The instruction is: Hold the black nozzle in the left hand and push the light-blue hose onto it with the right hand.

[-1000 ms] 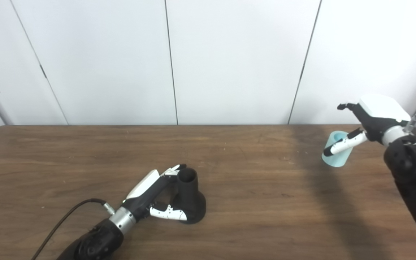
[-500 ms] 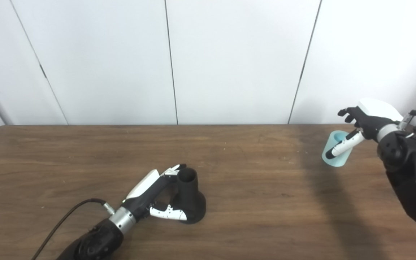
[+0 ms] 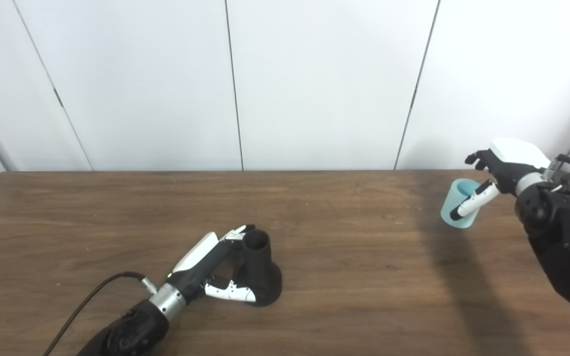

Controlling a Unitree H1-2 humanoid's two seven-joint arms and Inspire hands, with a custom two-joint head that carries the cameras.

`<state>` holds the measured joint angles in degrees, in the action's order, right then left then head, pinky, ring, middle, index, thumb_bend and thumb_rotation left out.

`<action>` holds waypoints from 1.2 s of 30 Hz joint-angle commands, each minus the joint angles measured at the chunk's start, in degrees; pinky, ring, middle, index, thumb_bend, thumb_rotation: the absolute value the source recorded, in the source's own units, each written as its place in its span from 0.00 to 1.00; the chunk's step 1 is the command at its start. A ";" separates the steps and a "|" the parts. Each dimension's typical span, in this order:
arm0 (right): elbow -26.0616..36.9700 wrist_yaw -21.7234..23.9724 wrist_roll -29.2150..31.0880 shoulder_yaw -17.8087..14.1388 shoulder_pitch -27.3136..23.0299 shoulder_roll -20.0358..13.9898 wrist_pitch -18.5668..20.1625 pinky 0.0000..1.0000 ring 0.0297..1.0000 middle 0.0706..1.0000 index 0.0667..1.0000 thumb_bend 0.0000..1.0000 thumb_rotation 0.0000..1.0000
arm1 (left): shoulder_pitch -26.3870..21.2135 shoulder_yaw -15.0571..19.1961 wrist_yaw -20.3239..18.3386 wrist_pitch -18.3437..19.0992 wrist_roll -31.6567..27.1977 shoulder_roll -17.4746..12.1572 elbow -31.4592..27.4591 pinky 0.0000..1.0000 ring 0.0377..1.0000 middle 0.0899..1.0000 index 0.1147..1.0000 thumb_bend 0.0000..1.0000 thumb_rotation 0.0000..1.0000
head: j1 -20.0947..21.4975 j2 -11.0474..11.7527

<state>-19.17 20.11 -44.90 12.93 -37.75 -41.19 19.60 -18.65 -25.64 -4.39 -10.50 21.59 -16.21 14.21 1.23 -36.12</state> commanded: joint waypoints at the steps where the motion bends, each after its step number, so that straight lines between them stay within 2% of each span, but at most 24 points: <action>1: -0.55 -1.15 -0.44 -0.38 -3.64 -2.20 -0.77 0.66 0.76 0.78 0.78 1.00 0.30 | 5.60 -3.84 -6.07 3.72 2.95 -0.73 5.14 1.00 0.98 0.81 0.41 0.60 0.40 | -0.43 -0.13; 4: -1.38 -1.52 0.09 -0.30 -3.75 -2.24 -1.48 0.67 0.75 0.77 0.78 1.00 0.30 | 5.66 -3.85 -6.20 3.98 2.95 -0.82 4.72 1.00 0.98 0.81 0.41 0.60 0.40 | -0.48 -0.17; 7: -2.04 -1.60 0.18 -0.16 -3.80 -2.22 -1.83 0.73 0.76 0.77 0.78 1.00 0.30 | 5.68 -3.83 -6.27 4.05 2.92 -0.91 4.55 1.00 0.98 0.81 0.41 0.60 0.40 | -0.48 -0.17; 8: -2.61 -1.51 0.18 -0.06 -3.99 -2.16 -1.83 0.82 0.78 0.78 0.78 1.00 0.30 | 5.69 -3.85 -6.23 4.01 2.96 -0.91 4.62 1.00 0.98 0.81 0.41 0.60 0.40 | -0.48 -0.17; 11: -3.88 -1.23 0.18 0.25 -4.57 -2.03 -1.87 0.88 0.81 0.79 0.78 1.00 0.30 | 5.68 -3.88 -6.09 3.94 3.08 -0.85 4.78 1.00 0.98 0.81 0.41 0.60 0.40 | -0.53 -0.29; 14: -3.33 -0.99 0.09 0.49 -4.47 -1.93 -1.63 0.89 0.82 0.80 0.78 1.00 0.30 | 5.82 -3.94 -6.07 4.11 3.16 -0.79 4.50 1.00 0.98 0.81 0.41 0.60 0.40 | -0.56 -0.38; 19: -1.41 -0.56 -0.13 0.77 -3.69 -1.86 -1.26 0.90 0.83 0.84 0.79 0.97 0.25 | 5.98 -3.99 -6.08 4.19 3.25 -0.84 4.18 1.00 0.98 0.81 0.41 0.60 0.40 | -0.61 -0.49; 22: -1.03 -0.86 -0.91 1.69 -3.38 -1.85 -1.70 0.72 0.77 0.80 0.77 0.95 0.22 | 5.95 -3.97 -6.03 3.95 3.24 -0.95 4.36 1.00 0.98 0.81 0.41 0.60 0.40 | -0.67 -0.54; 26: -2.97 -2.18 -1.51 3.09 -3.97 -2.06 -3.37 0.60 0.72 0.77 0.76 0.94 0.21 | 5.95 -3.96 -5.89 3.77 3.28 -0.98 4.54 1.00 0.98 0.81 0.41 0.60 0.40 | -0.67 -0.57; 32: -3.46 -3.62 -2.05 3.50 -4.01 -1.80 -4.55 0.52 0.66 0.71 0.74 0.94 0.21 | 5.98 -3.97 -5.75 3.66 3.34 -1.00 4.70 1.00 0.98 0.80 0.41 0.60 0.40 | -0.67 -0.57; 36: -4.27 -5.18 -2.17 3.50 -3.81 -1.46 -5.60 0.52 0.64 0.69 0.73 0.94 0.20 | 5.99 -4.00 -5.89 4.01 3.38 -0.99 4.43 1.00 0.98 0.80 0.41 0.60 0.40 | -0.72 -0.73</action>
<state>-24.19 17.17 -46.46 17.13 -38.62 -41.15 14.97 -18.53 -25.76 -4.43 -10.49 21.60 -16.43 13.77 0.44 -36.83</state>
